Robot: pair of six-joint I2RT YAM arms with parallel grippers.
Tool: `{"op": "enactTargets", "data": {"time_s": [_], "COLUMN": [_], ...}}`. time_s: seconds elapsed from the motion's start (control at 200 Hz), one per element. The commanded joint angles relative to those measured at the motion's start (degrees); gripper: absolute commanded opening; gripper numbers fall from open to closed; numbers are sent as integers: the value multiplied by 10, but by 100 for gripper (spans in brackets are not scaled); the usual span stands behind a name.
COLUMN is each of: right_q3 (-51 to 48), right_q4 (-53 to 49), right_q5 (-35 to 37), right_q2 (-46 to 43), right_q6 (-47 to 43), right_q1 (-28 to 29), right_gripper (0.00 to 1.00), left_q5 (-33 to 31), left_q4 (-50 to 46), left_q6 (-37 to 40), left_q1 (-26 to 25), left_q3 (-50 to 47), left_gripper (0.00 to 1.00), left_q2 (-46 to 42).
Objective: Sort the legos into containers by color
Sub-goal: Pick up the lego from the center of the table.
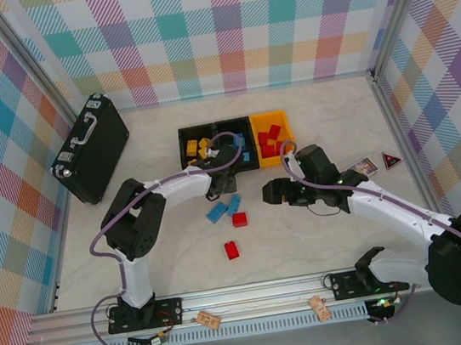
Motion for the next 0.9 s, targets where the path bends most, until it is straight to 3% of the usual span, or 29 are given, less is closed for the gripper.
{"op": "enactTargets", "data": {"time_s": [0.0, 0.615, 0.895], "right_q3": [-5, -8, -5], "right_q4": [11, 27, 36], "right_q5": [3, -3, -12], "right_q2": [-3, 1, 7], "right_q6": [2, 13, 18], "right_q1": [1, 2, 2], "right_gripper": [70, 70, 69], "left_q5": [-9, 14, 39], "left_q4": [-10, -90, -151], "left_q6": [4, -11, 5], "left_q1": [7, 1, 53], "left_q3": [3, -25, 61], "left_gripper": [41, 38, 39], "left_q2": [0, -145, -152]}}
